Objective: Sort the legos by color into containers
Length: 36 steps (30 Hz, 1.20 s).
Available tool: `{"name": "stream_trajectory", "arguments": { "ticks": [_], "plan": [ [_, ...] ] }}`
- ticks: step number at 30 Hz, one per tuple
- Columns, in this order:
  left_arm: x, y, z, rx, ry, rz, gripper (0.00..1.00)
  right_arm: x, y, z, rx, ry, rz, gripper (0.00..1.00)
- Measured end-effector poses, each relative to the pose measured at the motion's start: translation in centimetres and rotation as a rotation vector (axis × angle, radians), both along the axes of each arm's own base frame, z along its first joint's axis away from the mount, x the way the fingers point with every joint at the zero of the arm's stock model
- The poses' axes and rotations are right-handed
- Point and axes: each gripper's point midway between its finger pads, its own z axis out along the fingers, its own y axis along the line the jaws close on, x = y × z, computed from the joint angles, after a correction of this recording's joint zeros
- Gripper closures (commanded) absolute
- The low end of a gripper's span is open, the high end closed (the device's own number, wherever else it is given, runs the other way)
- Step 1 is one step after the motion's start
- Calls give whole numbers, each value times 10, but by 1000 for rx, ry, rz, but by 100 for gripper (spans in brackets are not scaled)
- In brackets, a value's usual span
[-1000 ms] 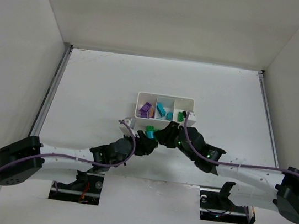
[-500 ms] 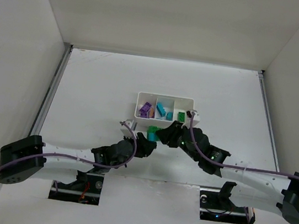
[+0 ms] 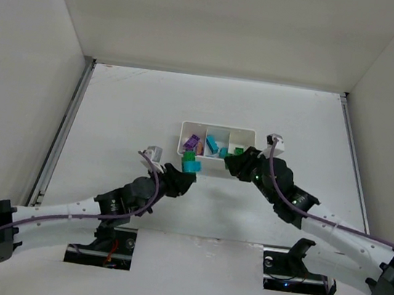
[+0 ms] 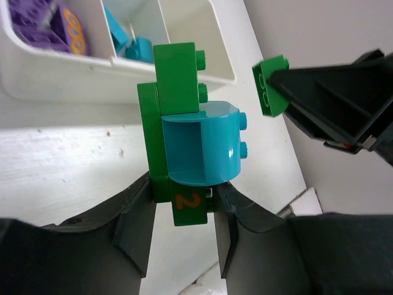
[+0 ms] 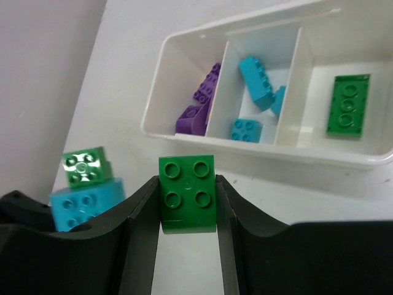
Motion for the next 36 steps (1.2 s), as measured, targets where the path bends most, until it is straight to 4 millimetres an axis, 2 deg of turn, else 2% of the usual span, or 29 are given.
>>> {"name": "stream_trajectory", "arguments": {
  "ticks": [3,8,12,16,21,26,32,36],
  "plan": [
    [19,13,20,12,-21,68,81,12,-8,3,-31,-12,-34,72],
    [61,40,65,21,-60,211,80,28,-15,3,-93,-26,-75,71],
    [93,65,85,42,-76,310,80,43,-23,9,-146,-53,-111,71],
    [117,90,78,85,-48,380,80,63,-36,6,-190,-53,-166,71],
    [140,117,52,135,37,443,80,72,-40,-12,-240,-22,-186,71],
    [151,123,32,159,98,444,80,75,-40,-22,-265,-2,-192,71],
    [149,121,36,143,93,425,80,78,-45,-22,-283,-12,-217,71],
    [144,123,54,104,56,430,80,82,-51,-19,-299,-30,-242,70]
  ]
}}
